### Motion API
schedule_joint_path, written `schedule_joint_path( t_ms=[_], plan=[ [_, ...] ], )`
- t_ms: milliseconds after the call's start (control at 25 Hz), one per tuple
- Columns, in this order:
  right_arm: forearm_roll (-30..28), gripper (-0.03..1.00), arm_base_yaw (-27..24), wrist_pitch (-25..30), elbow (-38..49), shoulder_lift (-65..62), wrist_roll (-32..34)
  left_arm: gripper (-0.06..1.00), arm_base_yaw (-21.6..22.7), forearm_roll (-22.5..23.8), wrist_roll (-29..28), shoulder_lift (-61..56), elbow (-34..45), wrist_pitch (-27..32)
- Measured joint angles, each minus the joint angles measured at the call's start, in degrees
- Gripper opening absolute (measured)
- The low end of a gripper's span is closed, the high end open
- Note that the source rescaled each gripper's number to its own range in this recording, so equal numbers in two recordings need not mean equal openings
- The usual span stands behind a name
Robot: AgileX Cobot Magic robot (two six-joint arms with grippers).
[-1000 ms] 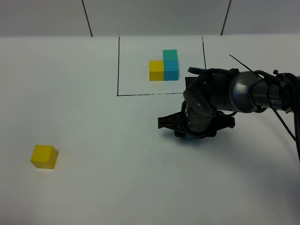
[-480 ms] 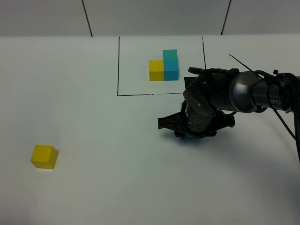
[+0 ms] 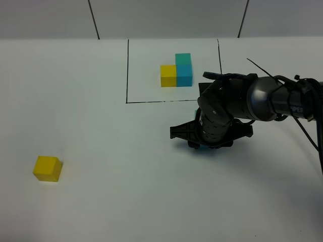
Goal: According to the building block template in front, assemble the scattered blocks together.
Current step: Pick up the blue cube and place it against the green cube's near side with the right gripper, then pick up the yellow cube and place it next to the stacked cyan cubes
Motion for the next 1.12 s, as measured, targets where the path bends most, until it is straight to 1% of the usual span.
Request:
schedule_joint_path(
  t_ms=[520, 760, 840, 880, 1120],
  plan=[
    [0.16, 0.0, 0.0, -0.05, 0.0, 0.0, -0.07, 0.4, 0.0, 0.0, 0.0, 0.0, 0.0, 0.0],
    [1.19, 0.01, -0.09, -0.42, 0.0, 0.0, -0.02, 0.4, 0.0, 0.0, 0.0, 0.0, 0.0, 0.0],
    [1.81, 0.04, -0.09, -0.87, 0.0, 0.0, -0.02, 0.4, 0.0, 0.0, 0.0, 0.0, 0.0, 0.0],
    [2.24, 0.07, -0.09, -1.0, 0.06, 0.0, -0.02, 0.4, 0.0, 0.0, 0.0, 0.0, 0.0, 0.0],
    [2.52, 0.33, -0.09, -1.2, 0.12, 0.0, -0.31, 0.4, 0.0, 0.0, 0.0, 0.0, 0.0, 0.0]
  ],
)
